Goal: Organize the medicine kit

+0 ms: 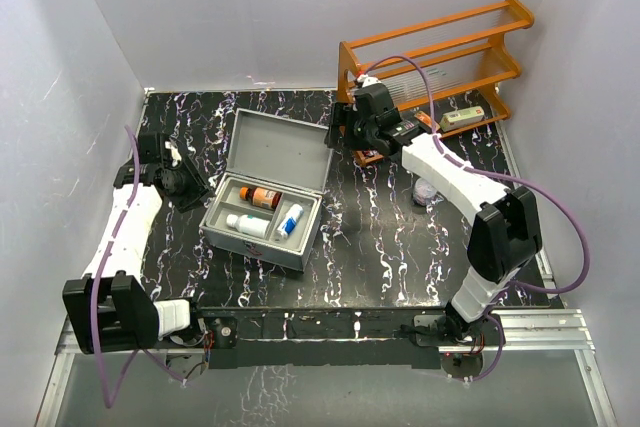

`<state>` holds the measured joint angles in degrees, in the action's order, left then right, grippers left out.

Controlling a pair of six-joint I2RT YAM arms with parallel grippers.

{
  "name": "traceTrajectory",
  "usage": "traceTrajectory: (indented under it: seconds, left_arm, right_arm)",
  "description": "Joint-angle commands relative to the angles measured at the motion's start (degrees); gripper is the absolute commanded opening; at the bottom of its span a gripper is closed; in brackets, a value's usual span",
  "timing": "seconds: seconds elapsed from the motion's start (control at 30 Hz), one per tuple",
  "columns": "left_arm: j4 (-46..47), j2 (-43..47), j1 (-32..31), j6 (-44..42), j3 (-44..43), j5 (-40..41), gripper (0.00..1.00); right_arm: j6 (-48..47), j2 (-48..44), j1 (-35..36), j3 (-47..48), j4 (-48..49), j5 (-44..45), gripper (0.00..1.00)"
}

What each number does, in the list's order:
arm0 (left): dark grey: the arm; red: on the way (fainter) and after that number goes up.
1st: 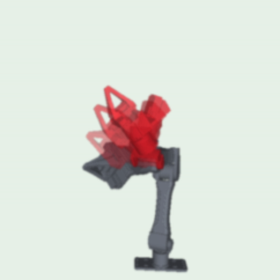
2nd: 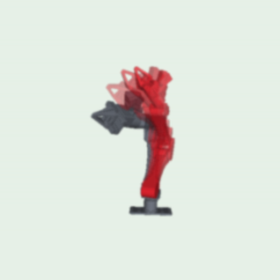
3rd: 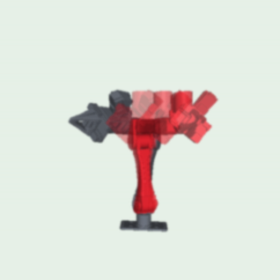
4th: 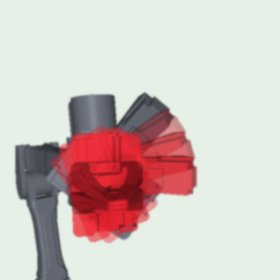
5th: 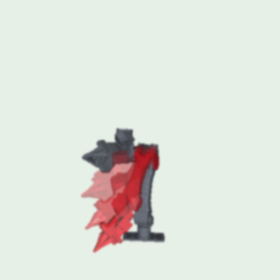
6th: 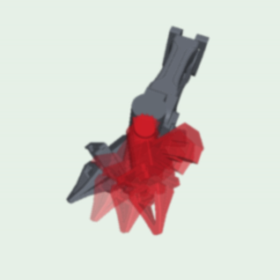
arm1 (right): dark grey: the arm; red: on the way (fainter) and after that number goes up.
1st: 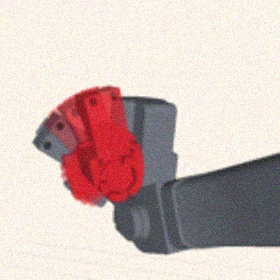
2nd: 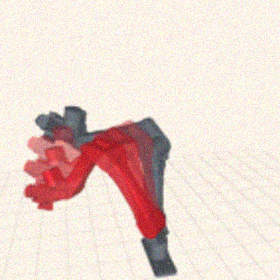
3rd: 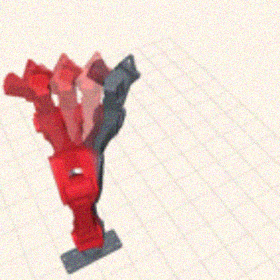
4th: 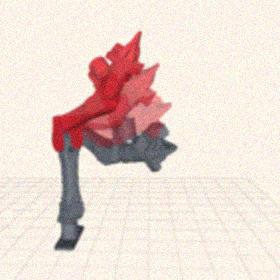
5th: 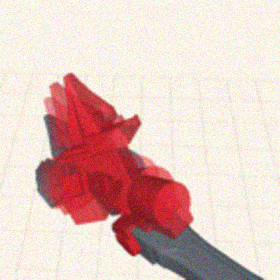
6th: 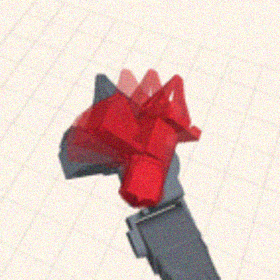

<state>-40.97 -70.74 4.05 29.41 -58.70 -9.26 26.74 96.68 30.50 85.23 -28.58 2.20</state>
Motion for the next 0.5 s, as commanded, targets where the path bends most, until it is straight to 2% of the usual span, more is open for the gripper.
traceTrajectory:
  seconds: [0.0,0.1,0.33,0.37,0.47]
  left_arm:
    - [0.48,-1.32,1.12,-0.70,0.05,-3.70,0.37]
    - [1.13,-2.19,1.54,-1.08,0.25,-4.84,0.33]
    - [1.35,-4.68,1.69,-1.64,0.51,-7.06,0.32]
    - [1.46,-4.81,1.66,-2.35,0.51,-7.35,0.25]
    - [1.78,-5.06,1.71,-2.43,0.63,-8.02,0.23]
  right_arm:
    - [-2.72,-0.52,0.11,-0.08,10.20,-8.06,0.75]
    - [-2.09,-0.61,0.08,-2.23,14.32,-10.12,0.75]
    - [-1.07,0.71,-0.09,-3.54,18.91,-13.24,0.78]
    - [-0.92,0.84,-0.18,-3.58,19.18,-13.31,0.78]
    - [-0.99,1.11,-0.25,-3.85,20.46,-13.71,0.79]
